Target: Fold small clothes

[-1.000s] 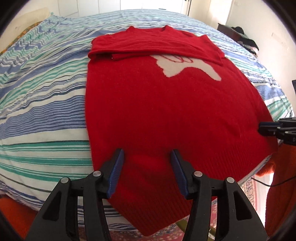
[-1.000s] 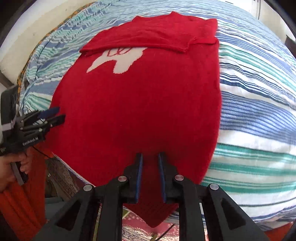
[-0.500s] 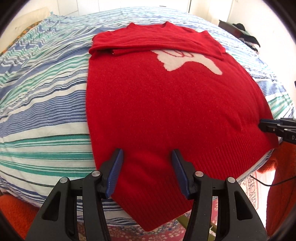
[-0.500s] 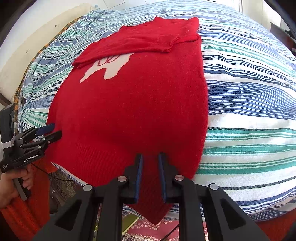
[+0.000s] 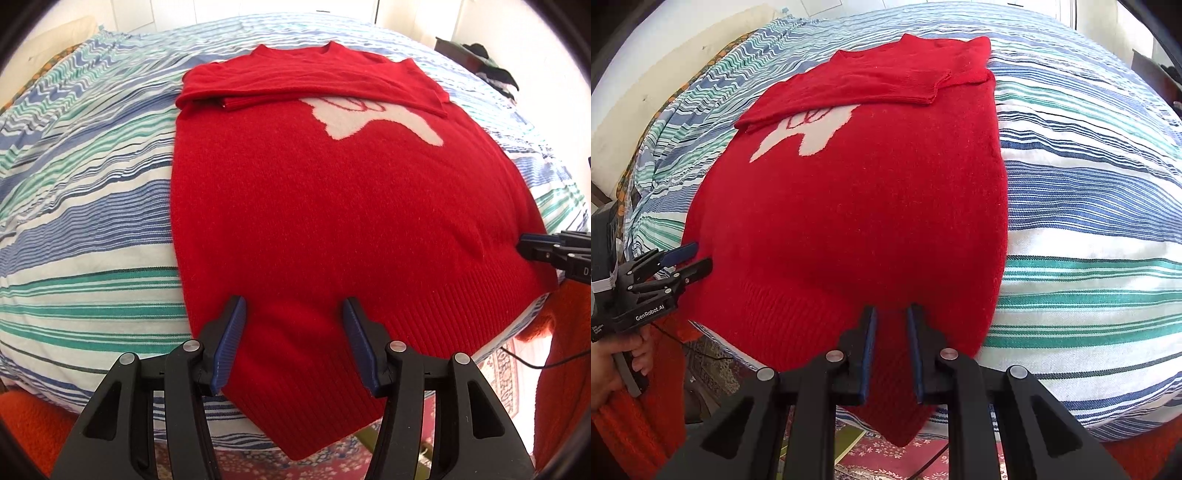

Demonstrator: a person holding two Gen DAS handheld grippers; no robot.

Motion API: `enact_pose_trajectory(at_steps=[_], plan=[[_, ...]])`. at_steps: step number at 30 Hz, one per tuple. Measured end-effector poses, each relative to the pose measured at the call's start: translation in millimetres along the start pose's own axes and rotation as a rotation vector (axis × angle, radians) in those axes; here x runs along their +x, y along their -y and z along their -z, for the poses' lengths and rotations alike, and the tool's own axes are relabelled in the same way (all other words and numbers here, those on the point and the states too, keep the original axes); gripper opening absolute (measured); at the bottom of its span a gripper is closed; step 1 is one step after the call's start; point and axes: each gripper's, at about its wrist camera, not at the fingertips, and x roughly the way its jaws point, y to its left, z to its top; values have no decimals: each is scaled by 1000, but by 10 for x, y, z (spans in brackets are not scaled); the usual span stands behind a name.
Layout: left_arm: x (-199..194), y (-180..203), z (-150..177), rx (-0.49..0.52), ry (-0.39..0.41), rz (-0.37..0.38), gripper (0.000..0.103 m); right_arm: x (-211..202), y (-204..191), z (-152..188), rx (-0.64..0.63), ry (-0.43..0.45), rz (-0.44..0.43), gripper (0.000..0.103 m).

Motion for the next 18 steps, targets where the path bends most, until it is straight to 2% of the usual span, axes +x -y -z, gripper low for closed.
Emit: enact_pose_trajectory(at_steps=[18], plan=[[-3, 2, 23, 15, -2, -2, 57, 2, -8, 1, -2, 1, 7, 18]])
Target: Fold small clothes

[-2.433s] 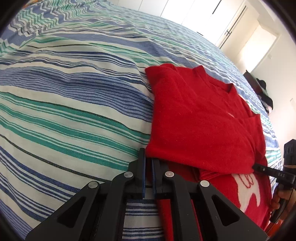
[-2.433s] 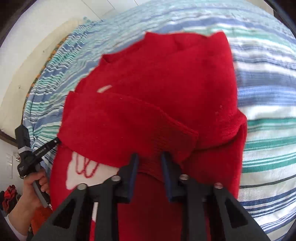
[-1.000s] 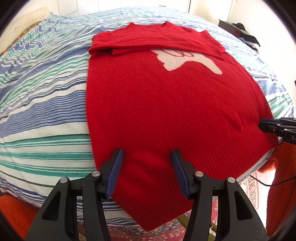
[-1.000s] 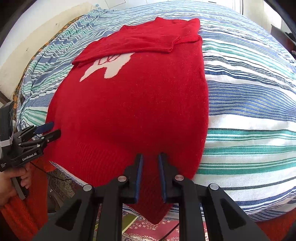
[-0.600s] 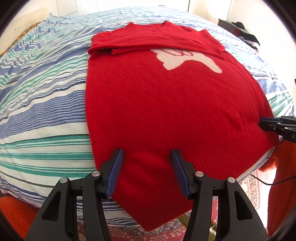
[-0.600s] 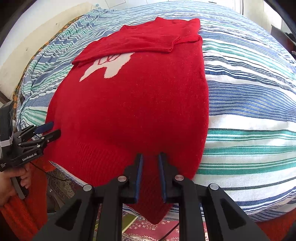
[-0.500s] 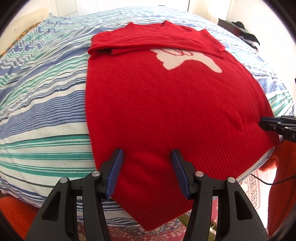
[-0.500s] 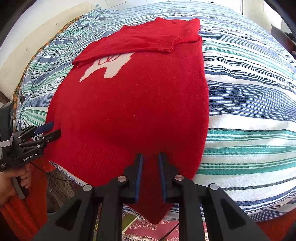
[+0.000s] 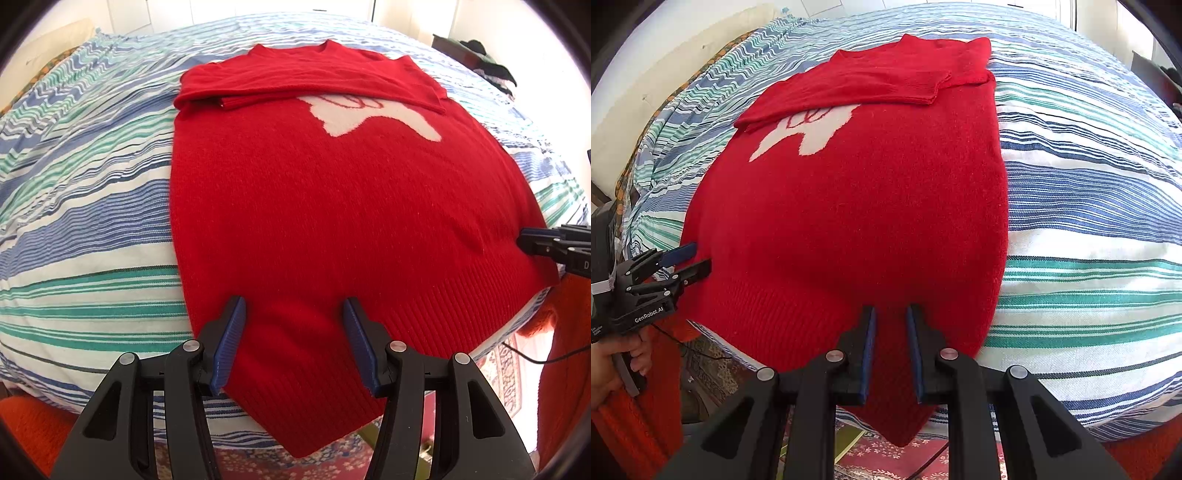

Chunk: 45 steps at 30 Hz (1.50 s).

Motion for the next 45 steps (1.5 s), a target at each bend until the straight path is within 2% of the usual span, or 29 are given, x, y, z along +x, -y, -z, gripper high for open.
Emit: enact_pose_trajectory(at_steps=[7, 10, 12, 14, 16, 17, 18, 21, 23, 25, 26, 27, 28, 29, 30, 34, 37, 40, 42, 45], plan=[[-6, -3, 20, 2, -6, 7, 57, -1, 8, -8, -3, -2, 4, 18], [-63, -66, 17, -9, -55, 37, 57, -20, 4, -16, -5, -17, -2, 18], [-207, -222, 25, -81, -66, 74, 56, -88, 25, -45, -10, -74, -32, 18], [-389, -452, 81, -193, -37, 132, 58, -258, 83, -53, -25, -119, -43, 18], [-479, -652, 162, -285, -22, 186, 61, -499, 186, -17, -20, -98, -11, 27], [-471, -710, 193, -313, -31, 215, 63, -602, 265, 7, 4, -81, -10, 41], [-433, -736, 219, -328, -47, 248, 63, -676, 346, 36, 43, -67, -27, 50], [-234, -677, 258, -338, -121, 334, 63, -697, 539, 93, 168, -42, -157, 50], [-109, -572, 271, -317, -172, 384, 64, -576, 552, 117, 205, -52, -218, 50], [-26, -470, 292, -289, -203, 386, 64, -393, 493, 155, 208, -96, -248, 50], [-24, -440, 290, -274, -204, 379, 61, -305, 462, 184, 208, -120, -250, 50], [-39, -429, 289, -269, -204, 379, 51, -241, 429, 203, 207, -135, -256, 49], [-58, -436, 292, -277, -208, 401, 13, -219, 394, 213, 198, -139, -267, 44], [-80, -452, 303, -291, -221, 432, 7, -230, 363, 207, 186, -136, -281, 17], [-117, -476, 307, -297, -217, 447, 6, -253, 331, 189, 171, -134, -291, 5], [-353, -535, 248, -298, -186, 485, 4, -464, 287, 132, 145, -101, -307, 5], [-538, -668, 10, -358, -125, 572, 4, -630, 397, 21, 229, -23, -378, 5], [-588, -819, -449, -405, -33, 617, 4, -722, 527, -246, 309, 76, -436, 5], [-488, -940, -854, -435, 17, 620, 4, -697, 613, -513, 353, 130, -451, 5], [-211, -1090, -1488, -448, 73, 577, 4, -622, 718, -1056, 356, 200, -416, 5]])
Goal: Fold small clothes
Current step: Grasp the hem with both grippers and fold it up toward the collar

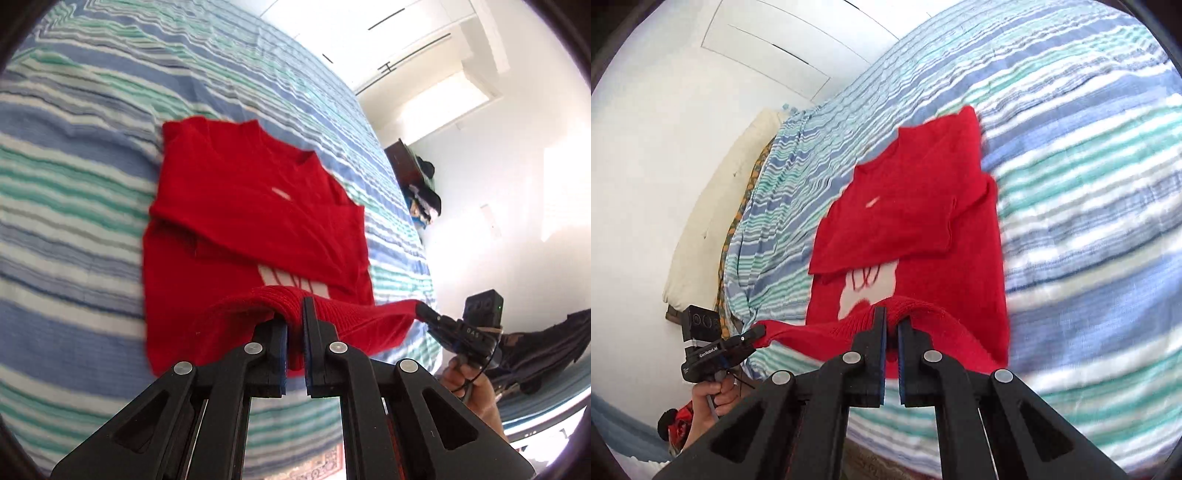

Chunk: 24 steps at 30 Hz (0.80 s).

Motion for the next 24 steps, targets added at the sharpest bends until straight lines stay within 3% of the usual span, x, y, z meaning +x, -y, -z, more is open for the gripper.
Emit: enact_pose_trajectory(at_steps=[6, 10, 12, 13, 14, 15, 17, 21, 24], plan=[[652, -280, -1135, -43, 49, -91, 4, 627, -10, -1191, 3, 60, 44, 5], [1021, -489, -1635, -55, 78, -182, 6, 1115, 7, -1808, -16, 60, 90, 5], [1223, -634, -1782, -62, 64, -245, 15, 1362, 52, -2017, -17, 56, 94, 6], [1323, -711, -1846, -77, 40, -268, 25, 1471, 90, -2090, -13, 56, 93, 8], [1387, -779, -1891, -90, 24, -289, 44, 1547, 148, -2137, -14, 56, 112, 13], [1387, -814, -1918, -90, 35, -317, 51, 1603, 188, -2178, -21, 59, 151, 34], [1227, -823, -1886, -67, 110, -356, 60, 1628, 215, -2207, -39, 77, 220, 53], [864, -673, -1652, -15, 200, -333, 63, 1364, -85, -2027, -232, 138, 258, 51], [805, -376, -1209, 126, 174, -224, 63, 1217, -497, -1593, -471, 111, 184, 47]])
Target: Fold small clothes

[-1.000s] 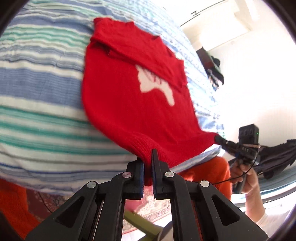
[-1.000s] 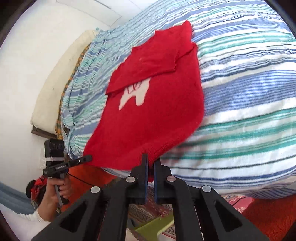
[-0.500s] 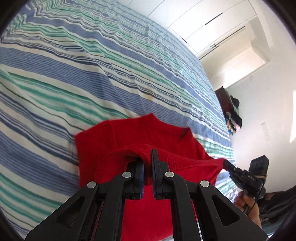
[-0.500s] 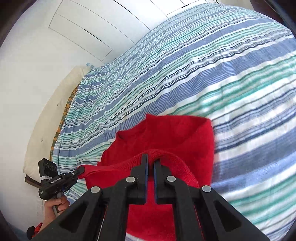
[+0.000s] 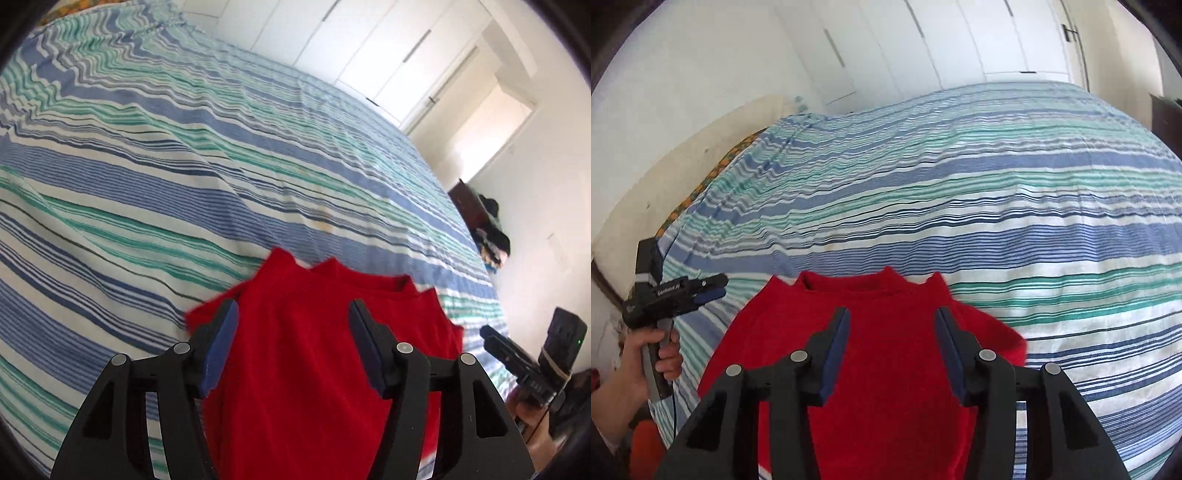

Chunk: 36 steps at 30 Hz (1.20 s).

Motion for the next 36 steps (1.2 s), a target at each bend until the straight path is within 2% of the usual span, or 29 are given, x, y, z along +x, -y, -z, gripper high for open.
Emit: enact_pose_trajectory(at_steps=[1, 2, 4, 5, 6, 7, 8, 9, 10, 11, 13, 14, 16, 17, 18, 19, 20, 22, 23, 24, 27, 30, 32, 34, 36], plan=[[0, 94, 174, 53, -33, 33, 65, -46, -180, 119, -79, -11, -29, 47], [48, 152, 376, 100, -83, 35, 65, -73, -317, 264, -146, -32, -56, 46], [294, 116, 745, 161, -221, -48, 63, 11, -429, 605, -239, -117, -62, 43], [386, 56, 849, 164, -243, -66, 60, 115, -368, 785, -262, -180, -11, 38], [329, 13, 894, 162, -206, -43, 59, 260, -223, 986, -251, -263, 60, 34], [258, 0, 862, 146, -194, -49, 59, 321, -10, 1092, -178, -298, 54, 34], [176, -1, 805, 108, -202, -64, 60, 230, 125, 1091, -91, -259, 17, 31], [79, -12, 746, 60, -197, -56, 61, 120, 152, 1037, -51, -240, 52, 31], [-45, -21, 711, 22, -171, -32, 67, 10, 100, 972, -56, -226, 96, 32], [-176, -26, 700, 3, -136, -15, 76, -122, 10, 919, -79, -192, 102, 32], [-326, -34, 749, 12, -82, -39, 86, -361, -175, 871, -115, -126, 57, 32], [-304, -61, 809, 22, -91, -70, 87, -418, -223, 876, -117, -112, 42, 32], [-60, -181, 978, 25, -201, -143, 85, -382, -238, 998, -101, -129, 17, 35], [31, -253, 1073, 34, -248, -174, 80, -267, -173, 1104, -81, -170, 37, 37], [22, -247, 1114, 68, -240, -185, 80, -103, -100, 1250, -49, -244, 76, 38], [-63, -199, 1125, 93, -219, -194, 80, 21, -49, 1337, 9, -292, 63, 38], [-161, -166, 1112, 92, -208, -194, 80, -61, 7, 1349, 66, -251, 42, 38], [-375, -181, 1077, 59, -170, -143, 82, -315, -39, 1280, 111, -190, 62, 43], [-469, -212, 1059, 42, -150, -128, 84, -473, -95, 1264, 104, -159, 65, 53], [-531, -240, 1037, 24, -133, -121, 84, -639, -159, 1278, 93, -124, 72, 59], [-595, -452, 925, -77, -116, -84, 85, -1038, -287, 1495, 87, -59, 92, 69], [-589, -614, 843, -195, -63, 19, 85, -1095, -250, 1874, 122, -106, 110, 69], [-458, -663, 772, -248, -69, 41, 84, -1040, -117, 2161, 198, -161, 127, 69], [-275, -664, 717, -284, -99, 79, 84, -1083, -100, 2303, 223, -102, 117, 69], [-119, -625, 674, -296, -117, 122, 84, -1094, -135, 2313, 210, -98, 136, 69]])
